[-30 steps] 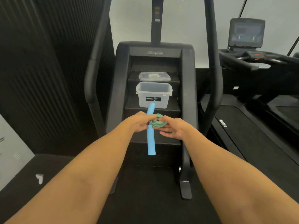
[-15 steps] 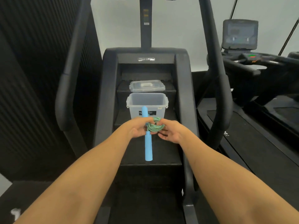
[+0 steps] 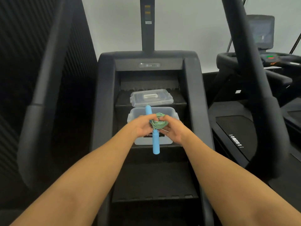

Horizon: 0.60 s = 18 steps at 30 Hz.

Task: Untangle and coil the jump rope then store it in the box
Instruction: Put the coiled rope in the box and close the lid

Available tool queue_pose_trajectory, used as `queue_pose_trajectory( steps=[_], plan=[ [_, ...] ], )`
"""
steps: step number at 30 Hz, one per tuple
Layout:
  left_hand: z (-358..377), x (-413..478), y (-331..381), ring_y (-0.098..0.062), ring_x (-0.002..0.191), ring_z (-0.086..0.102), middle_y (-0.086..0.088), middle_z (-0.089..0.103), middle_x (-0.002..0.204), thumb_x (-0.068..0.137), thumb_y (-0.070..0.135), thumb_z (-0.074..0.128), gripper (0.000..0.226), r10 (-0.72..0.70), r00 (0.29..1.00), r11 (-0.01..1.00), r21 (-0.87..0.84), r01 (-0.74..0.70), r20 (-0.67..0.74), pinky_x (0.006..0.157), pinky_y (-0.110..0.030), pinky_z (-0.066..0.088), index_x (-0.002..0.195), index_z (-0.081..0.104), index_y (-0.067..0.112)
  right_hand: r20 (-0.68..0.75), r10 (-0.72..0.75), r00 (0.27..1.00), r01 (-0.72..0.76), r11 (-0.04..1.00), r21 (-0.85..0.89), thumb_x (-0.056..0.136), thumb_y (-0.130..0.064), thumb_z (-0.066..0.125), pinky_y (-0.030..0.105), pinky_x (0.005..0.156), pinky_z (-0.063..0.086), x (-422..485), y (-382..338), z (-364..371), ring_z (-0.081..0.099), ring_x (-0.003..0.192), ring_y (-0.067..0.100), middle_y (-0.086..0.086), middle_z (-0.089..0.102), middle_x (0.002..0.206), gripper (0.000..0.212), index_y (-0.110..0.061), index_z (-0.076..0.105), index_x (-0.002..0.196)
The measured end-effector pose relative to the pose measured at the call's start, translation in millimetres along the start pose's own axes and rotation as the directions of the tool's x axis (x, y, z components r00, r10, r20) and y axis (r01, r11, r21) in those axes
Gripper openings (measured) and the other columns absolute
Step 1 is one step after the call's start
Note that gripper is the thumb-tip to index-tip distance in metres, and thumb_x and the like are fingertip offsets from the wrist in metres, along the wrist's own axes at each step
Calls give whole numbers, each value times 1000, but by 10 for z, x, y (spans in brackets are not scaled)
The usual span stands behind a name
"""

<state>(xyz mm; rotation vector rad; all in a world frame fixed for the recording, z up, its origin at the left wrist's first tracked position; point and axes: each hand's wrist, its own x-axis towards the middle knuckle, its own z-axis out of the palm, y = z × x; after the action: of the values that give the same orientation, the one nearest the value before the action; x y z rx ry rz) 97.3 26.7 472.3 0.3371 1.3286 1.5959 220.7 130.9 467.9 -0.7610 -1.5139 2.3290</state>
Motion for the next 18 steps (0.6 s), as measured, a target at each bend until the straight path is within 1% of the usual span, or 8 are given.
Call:
queue_pose_trajectory(
  steps=[3,5,7,10,11,13,16,18],
  plan=[
    [-14,288,144,-31,106,73,-25,69,125,93,-2,61,39,23,1000,996,-84,-24,-9,82,-40,62,132,59,-9,59,37,998,-35,999,-37,92,-40,68,45,105,51,267,-12,30,69,112,25,12,71,122,41,-18,69,126],
    [3,477,241,-27,94,73,-20,72,105,98,1,59,21,55,998,990,-132,-57,-15,77,-40,62,118,62,-5,105,38,994,-37,999,-15,92,-48,66,46,103,53,447,-36,59,71,110,26,13,72,122,46,-19,68,128],
    [28,650,321,-25,82,68,-13,67,86,99,4,56,6,54,998,988,-146,-59,-36,74,-42,57,99,62,4,105,32,994,-35,999,27,93,-51,65,41,89,59,629,-66,83,74,102,25,13,74,116,47,-17,69,126],
    [-4,963,419,-22,67,54,-9,49,74,94,-4,51,17,84,991,990,-106,-95,-101,62,-34,42,83,52,10,60,19,998,-20,1000,9,88,-48,70,31,57,52,946,-141,53,66,71,19,7,69,87,56,-12,64,130],
    [-38,1082,446,-21,67,54,-10,48,76,92,-8,51,17,112,986,986,-110,-125,-122,60,-34,44,84,52,7,44,11,999,-10,1000,-14,87,-45,70,31,53,49,1071,-178,21,62,64,18,6,65,82,57,-10,61,131],
    [-125,1304,484,-22,72,58,-12,54,80,91,-10,53,15,135,979,984,-94,-151,-154,66,-34,52,90,56,4,17,3,1000,-1,996,-85,88,-38,71,31,51,49,1328,-260,-80,61,59,18,7,62,81,50,-8,60,127],
    [-248,1583,536,-18,75,63,-5,62,81,92,-4,60,15,80,976,997,13,-79,-200,73,-33,50,94,59,11,32,31,999,-23,978,-206,89,-32,72,32,53,49,1721,-384,-264,62,60,20,9,60,88,36,-9,66,116],
    [-343,1793,575,-16,74,63,-4,63,82,91,-3,64,17,43,974,997,78,-26,-223,66,-29,48,98,59,11,50,71,996,-52,948,-313,87,-32,74,32,55,50,1981,-461,-374,64,63,20,8,62,90,35,-8,68,112]
  ],
)
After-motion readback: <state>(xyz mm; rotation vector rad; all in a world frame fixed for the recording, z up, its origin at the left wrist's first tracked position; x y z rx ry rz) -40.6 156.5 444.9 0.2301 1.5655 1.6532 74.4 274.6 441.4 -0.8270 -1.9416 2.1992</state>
